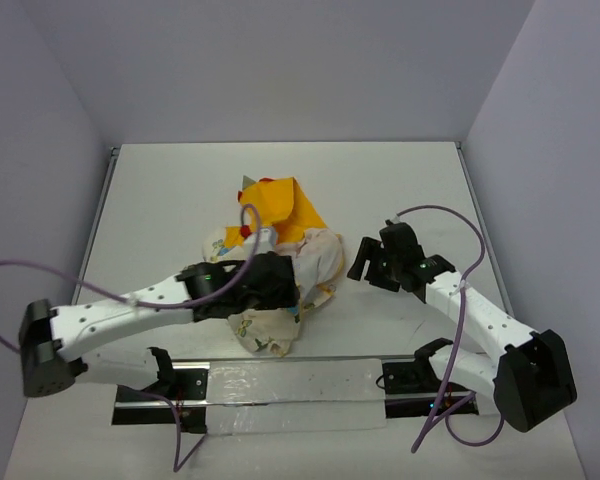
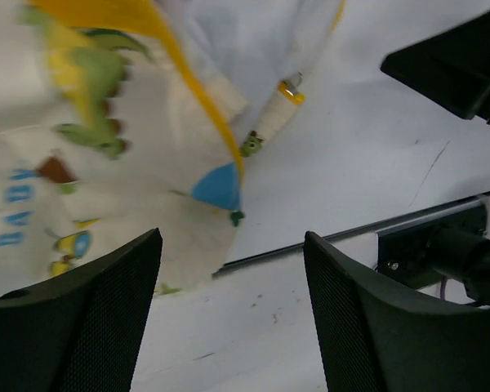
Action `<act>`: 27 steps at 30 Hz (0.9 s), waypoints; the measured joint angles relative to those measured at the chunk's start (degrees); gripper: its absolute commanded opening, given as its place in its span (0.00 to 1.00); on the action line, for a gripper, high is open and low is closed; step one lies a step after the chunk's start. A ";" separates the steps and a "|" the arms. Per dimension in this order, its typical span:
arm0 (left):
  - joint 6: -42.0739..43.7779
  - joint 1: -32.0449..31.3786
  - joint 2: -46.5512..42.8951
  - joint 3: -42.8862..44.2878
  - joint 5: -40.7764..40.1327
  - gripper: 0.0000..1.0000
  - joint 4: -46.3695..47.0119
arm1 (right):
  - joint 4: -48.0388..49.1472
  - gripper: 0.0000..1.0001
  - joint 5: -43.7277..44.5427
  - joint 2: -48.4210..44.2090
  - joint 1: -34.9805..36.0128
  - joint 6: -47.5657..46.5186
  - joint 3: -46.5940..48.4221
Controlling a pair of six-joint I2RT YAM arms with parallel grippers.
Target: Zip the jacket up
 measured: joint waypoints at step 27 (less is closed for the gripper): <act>-9.24 -1.39 21.75 8.36 -10.26 0.00 -9.78 | 10.45 0.78 -10.85 0.27 -2.12 6.26 -3.92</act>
